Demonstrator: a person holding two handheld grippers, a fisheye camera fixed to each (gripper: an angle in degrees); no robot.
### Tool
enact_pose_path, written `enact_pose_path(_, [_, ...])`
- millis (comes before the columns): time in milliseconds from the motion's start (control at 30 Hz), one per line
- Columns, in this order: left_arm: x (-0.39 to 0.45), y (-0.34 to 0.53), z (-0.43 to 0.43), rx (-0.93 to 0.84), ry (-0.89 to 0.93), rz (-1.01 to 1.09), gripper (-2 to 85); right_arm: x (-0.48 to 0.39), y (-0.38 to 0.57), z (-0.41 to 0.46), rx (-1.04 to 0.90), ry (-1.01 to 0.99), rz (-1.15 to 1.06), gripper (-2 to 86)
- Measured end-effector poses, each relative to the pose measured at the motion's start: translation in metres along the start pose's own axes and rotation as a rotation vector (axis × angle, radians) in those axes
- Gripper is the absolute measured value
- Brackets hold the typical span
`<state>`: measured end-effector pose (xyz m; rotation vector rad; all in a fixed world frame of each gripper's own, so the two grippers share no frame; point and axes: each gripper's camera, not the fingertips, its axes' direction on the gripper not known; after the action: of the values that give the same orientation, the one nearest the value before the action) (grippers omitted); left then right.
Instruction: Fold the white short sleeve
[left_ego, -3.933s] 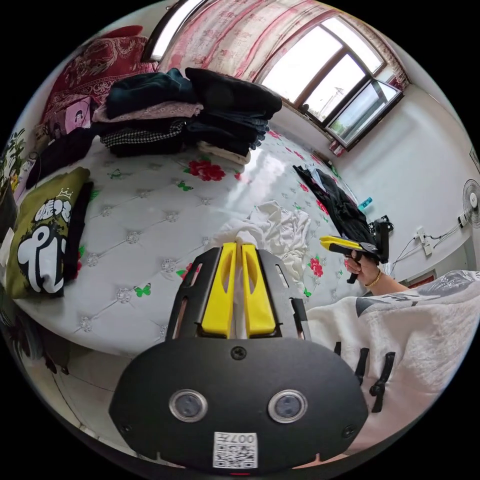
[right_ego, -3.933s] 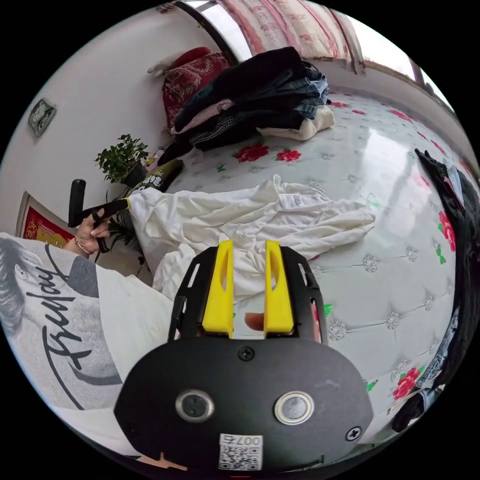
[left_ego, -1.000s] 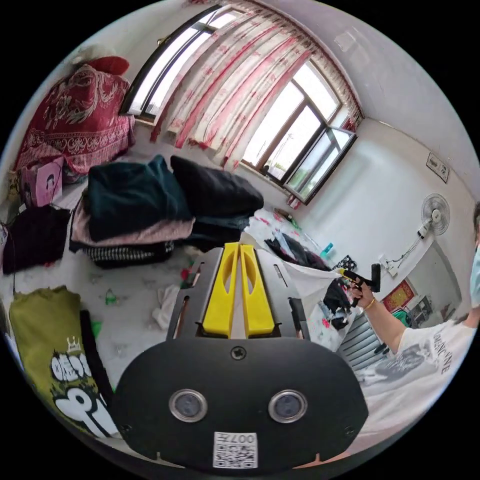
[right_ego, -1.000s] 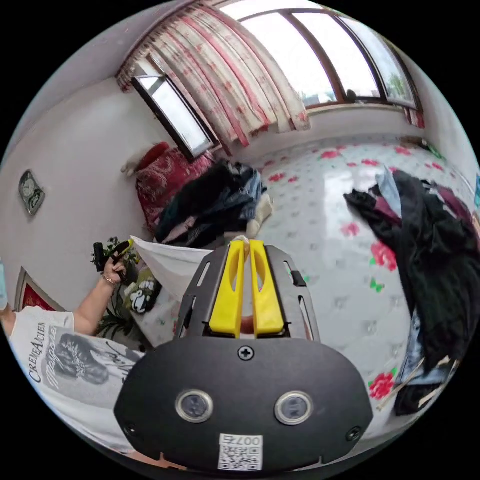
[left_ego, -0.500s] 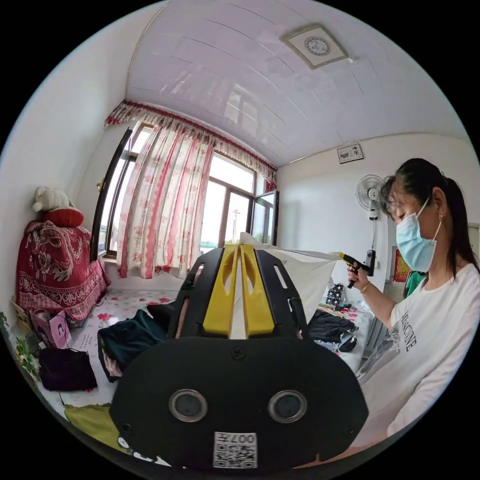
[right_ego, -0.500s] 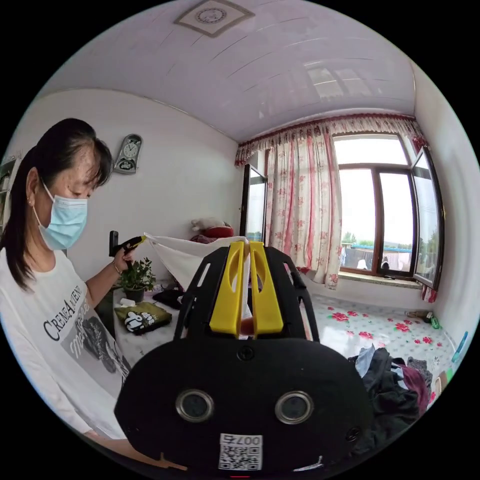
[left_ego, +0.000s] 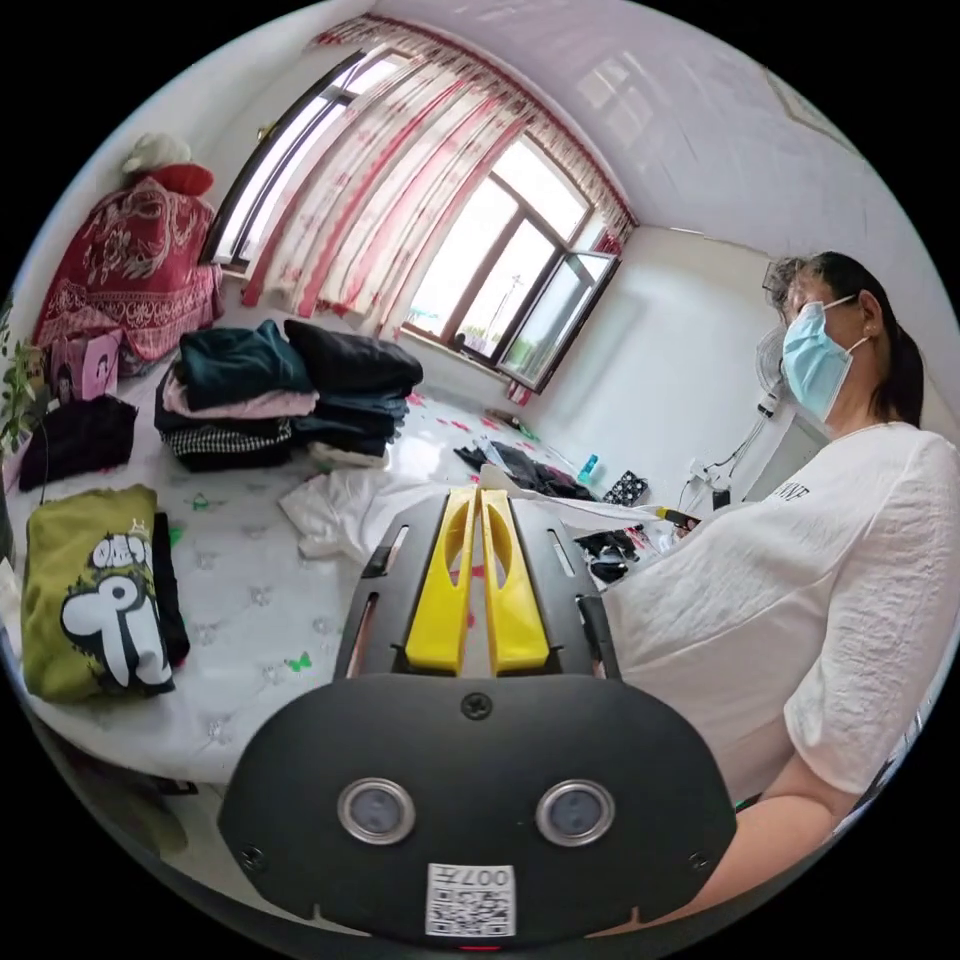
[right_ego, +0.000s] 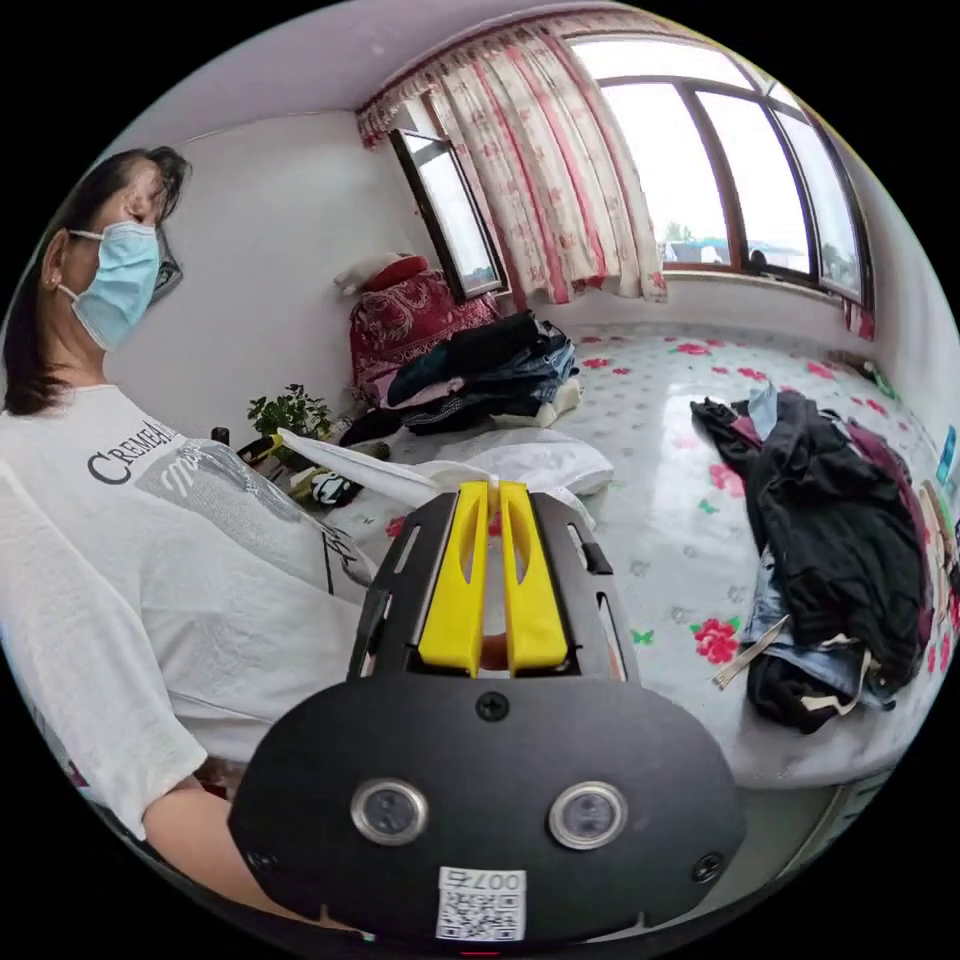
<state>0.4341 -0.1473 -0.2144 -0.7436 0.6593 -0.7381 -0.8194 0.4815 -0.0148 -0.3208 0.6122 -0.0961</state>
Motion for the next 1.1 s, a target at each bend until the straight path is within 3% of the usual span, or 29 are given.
enact_pose_path(300, [-0.080, 0.036, 0.089, -0.167, -0.047, -0.148, -1.0, 0.069, -0.004, 0.069, -0.203, -0.097, 0.167, -0.1])
enact_pose_path(567, [-0.217, -0.019, 0.210, -0.170, -0.138, -0.310, 0.3, 0.162, -0.143, 0.189, -0.177, -0.065, 0.212, 0.7])
enact_pose_path(733, [-0.284, -0.041, 0.283, -0.241, -0.281, -0.458, 8.2, 0.215, -0.209, 0.253, -0.188, 0.080, 0.391, 1.9])
enact_pose_path(1100, [-0.284, 0.105, 0.319, -0.572, -0.302, -0.434, 8.5, 0.226, -0.082, 0.276, -0.473, 0.117, 0.459, 4.3])
